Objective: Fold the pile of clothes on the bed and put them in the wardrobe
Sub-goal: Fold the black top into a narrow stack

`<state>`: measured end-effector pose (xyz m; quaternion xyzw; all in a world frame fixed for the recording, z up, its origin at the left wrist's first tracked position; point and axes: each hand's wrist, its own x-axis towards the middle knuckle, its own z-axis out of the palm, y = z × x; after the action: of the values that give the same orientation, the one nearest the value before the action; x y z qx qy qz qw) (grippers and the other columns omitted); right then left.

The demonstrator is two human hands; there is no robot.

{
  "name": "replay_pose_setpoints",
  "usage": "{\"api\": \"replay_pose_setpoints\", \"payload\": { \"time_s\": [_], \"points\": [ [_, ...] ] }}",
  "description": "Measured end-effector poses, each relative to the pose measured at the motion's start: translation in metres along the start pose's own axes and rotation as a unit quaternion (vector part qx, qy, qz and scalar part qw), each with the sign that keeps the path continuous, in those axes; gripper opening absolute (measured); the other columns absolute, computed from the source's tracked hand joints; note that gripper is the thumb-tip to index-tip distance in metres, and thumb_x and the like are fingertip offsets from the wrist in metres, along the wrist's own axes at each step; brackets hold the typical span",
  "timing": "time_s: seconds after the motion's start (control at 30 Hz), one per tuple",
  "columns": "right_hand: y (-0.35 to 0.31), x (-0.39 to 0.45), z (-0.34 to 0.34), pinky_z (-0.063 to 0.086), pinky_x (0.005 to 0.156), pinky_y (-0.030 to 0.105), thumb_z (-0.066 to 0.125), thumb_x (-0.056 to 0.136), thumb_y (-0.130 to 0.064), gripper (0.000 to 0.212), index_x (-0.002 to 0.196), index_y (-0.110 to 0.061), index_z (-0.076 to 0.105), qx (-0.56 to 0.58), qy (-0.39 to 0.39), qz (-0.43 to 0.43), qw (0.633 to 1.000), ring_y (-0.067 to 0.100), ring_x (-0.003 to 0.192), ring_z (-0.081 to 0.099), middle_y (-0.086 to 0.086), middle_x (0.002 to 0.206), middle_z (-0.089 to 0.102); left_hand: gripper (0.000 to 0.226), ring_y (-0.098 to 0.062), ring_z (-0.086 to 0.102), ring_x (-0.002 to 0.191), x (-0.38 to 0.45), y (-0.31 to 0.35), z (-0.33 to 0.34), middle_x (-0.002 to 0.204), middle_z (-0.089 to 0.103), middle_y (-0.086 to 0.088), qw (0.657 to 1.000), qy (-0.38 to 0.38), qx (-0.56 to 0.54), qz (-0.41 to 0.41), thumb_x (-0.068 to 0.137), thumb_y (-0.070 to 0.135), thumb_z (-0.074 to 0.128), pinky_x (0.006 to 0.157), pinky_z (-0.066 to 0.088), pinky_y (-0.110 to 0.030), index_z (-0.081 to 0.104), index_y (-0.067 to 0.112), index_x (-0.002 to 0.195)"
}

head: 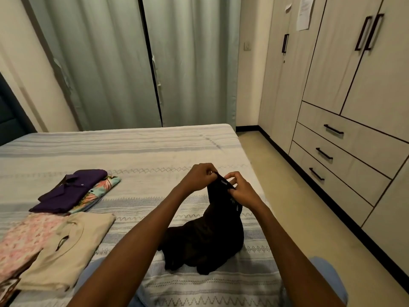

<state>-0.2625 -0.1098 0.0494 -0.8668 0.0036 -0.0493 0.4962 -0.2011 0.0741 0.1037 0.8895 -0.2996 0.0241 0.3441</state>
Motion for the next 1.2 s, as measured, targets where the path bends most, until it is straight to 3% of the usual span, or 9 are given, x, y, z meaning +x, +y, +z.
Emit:
{"api": "replay_pose_setpoints", "payload": {
  "time_s": [0.23,0.4,0.53,0.63,0.7,0.83,0.97,1.1,1.2],
  "points": [
    [0.025,0.005,0.002,0.044,0.069,0.036,0.058,0.094,-0.028,0.014,0.107,-0.029,0.061,-0.14,0.086,0.073,0.984,0.026,0.088,0.061,-0.001,0.096,0.065,0.017,-0.015,0.057,0.085,-0.001,-0.023,-0.041,0.096,0.063,-0.003,0.986,0.16,0.05,-0.007,0.091,0.009,0.055,0.073,0.044,-0.028,0.068,0.01,0.101],
    [-0.013,0.032,-0.026,0.053,0.083,0.036,0.061,0.089,-0.026,0.012,0.096,-0.03,0.07,0.081,0.175,0.084,0.978,0.02,0.095,0.065,-0.003,0.102,0.07,0.027,-0.024,0.056,0.087,-0.005,-0.052,-0.083,0.098,0.052,-0.005,0.981,-0.005,0.194,0.011,0.093,0.008,0.053,0.071,0.037,-0.027,0.068,0.005,0.115],
    [-0.072,0.055,-0.055,0.055,0.087,0.032,0.059,0.088,-0.004,0.021,0.098,-0.013,0.076,0.216,0.177,0.005,0.96,0.023,0.098,0.068,0.008,0.102,0.074,0.01,-0.018,0.051,0.08,-0.007,-0.047,-0.103,0.089,0.051,-0.002,0.993,0.084,0.079,-0.021,0.09,0.008,0.054,0.065,0.036,-0.019,0.063,0.006,0.088],
    [-0.108,0.067,-0.081,0.054,0.086,0.033,0.067,0.091,-0.018,0.013,0.101,-0.015,0.075,0.123,0.104,-0.066,0.985,0.021,0.095,0.069,0.006,0.099,0.075,0.006,-0.016,0.045,0.074,-0.005,-0.03,-0.125,0.078,0.049,-0.001,0.965,0.108,-0.221,-0.092,0.084,0.015,0.049,0.066,0.037,-0.03,0.051,0.013,0.078],
    [-0.129,0.071,-0.101,0.051,0.078,0.03,0.076,0.084,-0.041,0.022,0.09,-0.02,0.075,0.019,0.061,-0.101,0.993,0.016,0.084,0.067,-0.001,0.086,0.073,0.011,-0.021,0.044,0.076,0.0,-0.022,-0.146,0.079,0.049,-0.006,0.937,0.134,-0.3,-0.116,0.076,0.019,0.051,0.061,0.036,-0.031,0.053,0.012,0.084],
    [-0.161,0.073,-0.132,0.043,0.066,0.029,0.077,0.069,-0.067,0.042,0.077,-0.026,0.07,-0.212,0.016,-0.121,0.97,0.01,0.07,0.06,-0.012,0.069,0.064,0.007,-0.015,0.056,0.077,0.006,-0.012,-0.188,0.081,0.061,0.0,0.958,0.159,-0.218,-0.098,0.092,0.02,0.064,0.064,0.045,-0.023,0.058,0.016,0.093],
    [-0.179,0.074,-0.153,0.046,0.077,0.034,0.067,0.086,-0.058,0.019,0.089,-0.04,0.064,-0.338,0.051,-0.146,0.928,0.017,0.092,0.063,-0.007,0.095,0.069,0.046,-0.011,0.046,0.06,0.01,-0.006,-0.227,0.063,0.052,0.005,0.992,0.113,0.007,-0.057,0.079,0.059,0.072,0.059,0.035,-0.03,0.051,0.02,0.069],
    [-0.196,0.08,-0.165,0.049,0.087,0.04,0.053,0.099,-0.031,0.021,0.111,-0.029,0.07,-0.261,0.133,-0.196,0.936,0.022,0.103,0.064,-0.002,0.109,0.071,0.05,-0.008,0.063,0.063,0.008,0.021,-0.255,0.07,0.069,0.005,0.995,0.027,-0.021,-0.091,0.071,0.063,0.072,0.059,0.046,-0.02,0.074,0.016,0.085],
    [-0.219,0.087,-0.165,0.039,0.091,0.044,0.047,0.1,-0.027,0.026,0.116,-0.029,0.068,-0.35,0.288,-0.185,0.872,0.031,0.108,0.058,0.007,0.106,0.07,0.039,-0.021,0.072,0.09,0.012,0.035,-0.276,0.102,0.075,-0.011,0.986,-0.027,-0.132,-0.097,0.085,0.038,0.073,0.078,0.058,-0.027,0.073,0.006,0.11]
  ]
}}
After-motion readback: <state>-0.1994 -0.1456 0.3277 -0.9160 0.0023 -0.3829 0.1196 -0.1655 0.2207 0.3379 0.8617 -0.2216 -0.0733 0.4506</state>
